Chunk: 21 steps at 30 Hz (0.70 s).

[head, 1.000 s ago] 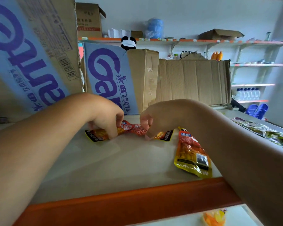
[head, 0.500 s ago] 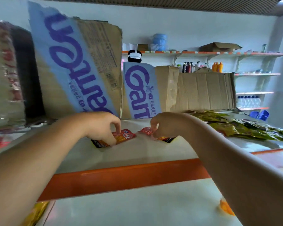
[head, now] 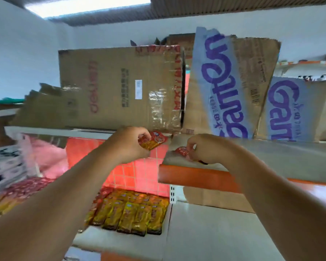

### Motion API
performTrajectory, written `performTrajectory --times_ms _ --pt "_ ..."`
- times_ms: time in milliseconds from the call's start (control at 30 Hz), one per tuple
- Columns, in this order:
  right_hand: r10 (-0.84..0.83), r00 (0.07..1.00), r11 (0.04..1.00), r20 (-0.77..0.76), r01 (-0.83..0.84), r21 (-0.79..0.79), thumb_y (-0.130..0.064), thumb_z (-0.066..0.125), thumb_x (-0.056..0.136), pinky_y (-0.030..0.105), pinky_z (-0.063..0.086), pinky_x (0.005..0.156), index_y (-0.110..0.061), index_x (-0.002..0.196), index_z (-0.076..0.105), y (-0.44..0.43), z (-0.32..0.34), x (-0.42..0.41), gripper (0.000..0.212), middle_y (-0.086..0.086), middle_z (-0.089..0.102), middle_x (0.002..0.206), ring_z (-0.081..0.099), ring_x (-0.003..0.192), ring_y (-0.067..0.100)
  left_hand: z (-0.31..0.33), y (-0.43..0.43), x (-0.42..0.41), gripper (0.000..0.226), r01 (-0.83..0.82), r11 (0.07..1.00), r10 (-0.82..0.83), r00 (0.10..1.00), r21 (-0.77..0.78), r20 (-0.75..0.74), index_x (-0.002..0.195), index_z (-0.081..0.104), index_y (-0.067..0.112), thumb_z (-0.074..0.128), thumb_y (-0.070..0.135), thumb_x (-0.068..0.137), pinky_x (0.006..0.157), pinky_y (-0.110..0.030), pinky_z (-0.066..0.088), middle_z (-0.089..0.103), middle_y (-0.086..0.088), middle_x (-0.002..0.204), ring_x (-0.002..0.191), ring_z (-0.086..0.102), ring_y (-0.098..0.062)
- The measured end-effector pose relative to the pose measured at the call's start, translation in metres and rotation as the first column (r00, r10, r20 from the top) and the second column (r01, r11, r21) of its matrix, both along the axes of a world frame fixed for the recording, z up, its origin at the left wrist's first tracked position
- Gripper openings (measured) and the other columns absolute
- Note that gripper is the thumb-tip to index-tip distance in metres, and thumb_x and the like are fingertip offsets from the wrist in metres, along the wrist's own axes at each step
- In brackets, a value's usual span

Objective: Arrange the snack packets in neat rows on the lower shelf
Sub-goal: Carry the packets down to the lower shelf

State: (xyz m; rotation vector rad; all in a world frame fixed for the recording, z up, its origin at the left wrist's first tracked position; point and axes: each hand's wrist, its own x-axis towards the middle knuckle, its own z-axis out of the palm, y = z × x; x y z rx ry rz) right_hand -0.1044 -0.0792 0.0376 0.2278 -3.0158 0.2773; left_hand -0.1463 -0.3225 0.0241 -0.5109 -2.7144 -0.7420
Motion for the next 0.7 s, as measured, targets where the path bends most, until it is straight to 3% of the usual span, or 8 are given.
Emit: performTrajectory --times_ms 200,400,533,700 --pt "0.121 0.993 0.992 -0.007 -0.121 0.015 -0.032 0.075 0.086 0.022 0.035 0.055 -0.021 0.089 0.066 -0.116 -0.005 -0.028 0.015 -0.004 0.06 0.076 0.056 0.071 0.015 -0.024 -0.124 0.013 0.044 -0.184 0.982 0.185 0.982 0.027 -0.034 0.11 0.073 0.034 0.085 0.025 0.068 0.077 -0.033 0.056 0.072 0.009 0.102 0.091 0.068 -0.014" --pt "0.183 0.983 0.981 -0.033 -0.184 -0.06 -0.033 0.078 0.081 0.027 0.04 0.063 -0.02 0.095 0.068 -0.201 -0.023 -0.047 0.021 0.002 0.067 0.097 0.06 0.085 0.02 -0.049 -0.205 0.023 0.046 -0.266 0.959 0.271 0.962 0.095 -0.044 0.112 0.07 0.037 0.082 0.028 0.069 0.064 -0.027 0.05 0.07 0.011 0.106 0.087 0.066 -0.011" --pt "0.249 0.967 0.953 -0.062 -0.256 -0.162 -0.029 0.075 0.081 0.026 0.033 0.056 -0.023 0.091 0.063 -0.243 -0.041 -0.061 0.017 -0.003 0.06 0.091 0.055 0.081 0.017 -0.072 -0.24 0.027 0.049 -0.344 0.932 0.353 0.934 0.116 -0.059 0.118 0.068 0.034 0.083 0.027 0.072 0.068 -0.028 0.057 0.071 0.005 0.106 0.089 0.068 -0.013" --pt "0.302 0.953 0.896 -0.03 -0.295 -0.332 -0.02 0.076 0.079 0.029 0.04 0.058 -0.022 0.089 0.059 -0.28 -0.083 -0.085 0.019 -0.004 0.06 0.09 0.055 0.072 0.013 -0.11 -0.264 0.023 0.052 -0.405 0.907 0.414 0.908 0.118 -0.061 0.127 0.063 0.033 0.082 0.038 0.078 0.075 -0.03 0.062 0.067 0.004 0.109 0.091 0.068 -0.012"
